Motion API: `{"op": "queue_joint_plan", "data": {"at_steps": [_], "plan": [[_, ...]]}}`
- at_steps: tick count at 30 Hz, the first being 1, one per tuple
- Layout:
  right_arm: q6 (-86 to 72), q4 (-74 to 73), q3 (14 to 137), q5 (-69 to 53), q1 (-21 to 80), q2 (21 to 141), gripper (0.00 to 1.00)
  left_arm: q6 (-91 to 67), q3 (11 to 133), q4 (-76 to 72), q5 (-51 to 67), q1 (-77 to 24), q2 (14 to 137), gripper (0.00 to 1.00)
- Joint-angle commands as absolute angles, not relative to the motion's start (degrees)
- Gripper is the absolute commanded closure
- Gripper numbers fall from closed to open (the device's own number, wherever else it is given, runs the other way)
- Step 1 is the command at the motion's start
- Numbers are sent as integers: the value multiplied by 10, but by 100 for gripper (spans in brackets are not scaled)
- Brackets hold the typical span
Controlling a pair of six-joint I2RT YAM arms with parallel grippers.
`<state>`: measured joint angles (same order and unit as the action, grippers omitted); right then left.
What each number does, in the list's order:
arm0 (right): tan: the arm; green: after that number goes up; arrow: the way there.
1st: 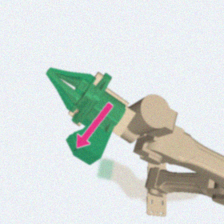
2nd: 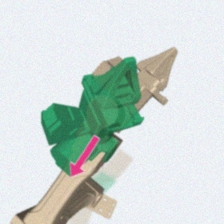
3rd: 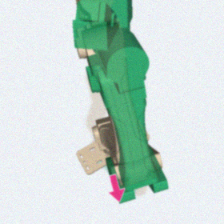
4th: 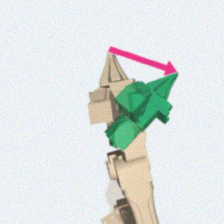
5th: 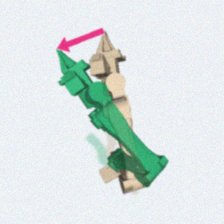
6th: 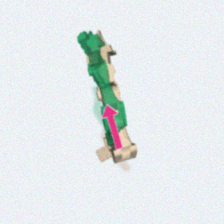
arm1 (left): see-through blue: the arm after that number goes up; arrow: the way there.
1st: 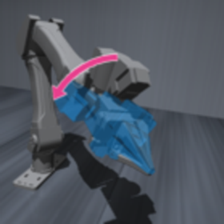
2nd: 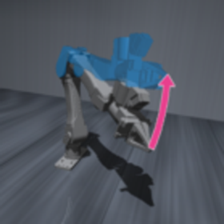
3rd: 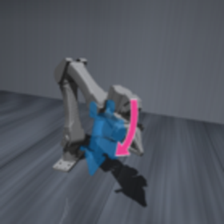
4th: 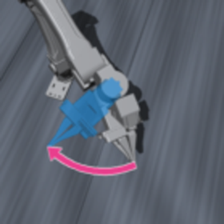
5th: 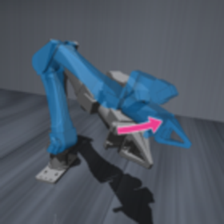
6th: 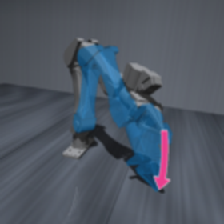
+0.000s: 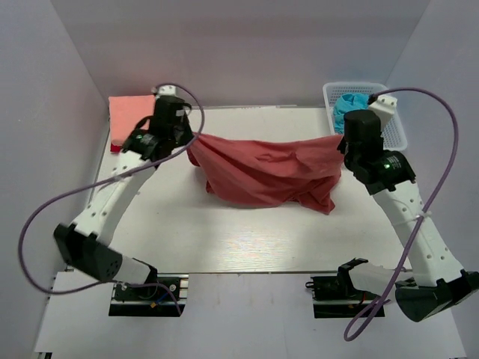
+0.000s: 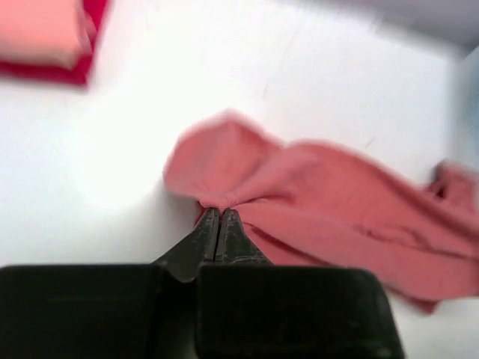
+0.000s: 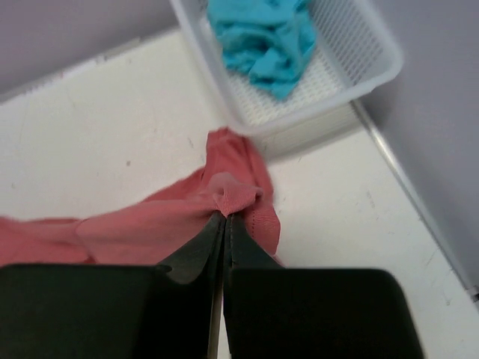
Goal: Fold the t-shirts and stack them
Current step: Flatten out the tshirt
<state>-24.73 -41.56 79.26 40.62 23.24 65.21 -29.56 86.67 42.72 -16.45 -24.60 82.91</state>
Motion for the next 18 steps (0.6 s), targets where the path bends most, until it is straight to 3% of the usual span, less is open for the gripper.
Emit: {"op": "queue_joint_plan", "data": {"at_steps": [1, 9, 18], "plan": [[-203, -391, 874, 509, 228, 638, 100, -282, 918, 434, -232, -234, 751, 100], [-83, -289, 957, 499, 228, 581, 100, -240, 1026, 406, -309, -234, 665, 100], [-10, -272, 1100, 341, 229, 523, 100, -200, 1082, 359, -267, -239, 548, 100]]}}
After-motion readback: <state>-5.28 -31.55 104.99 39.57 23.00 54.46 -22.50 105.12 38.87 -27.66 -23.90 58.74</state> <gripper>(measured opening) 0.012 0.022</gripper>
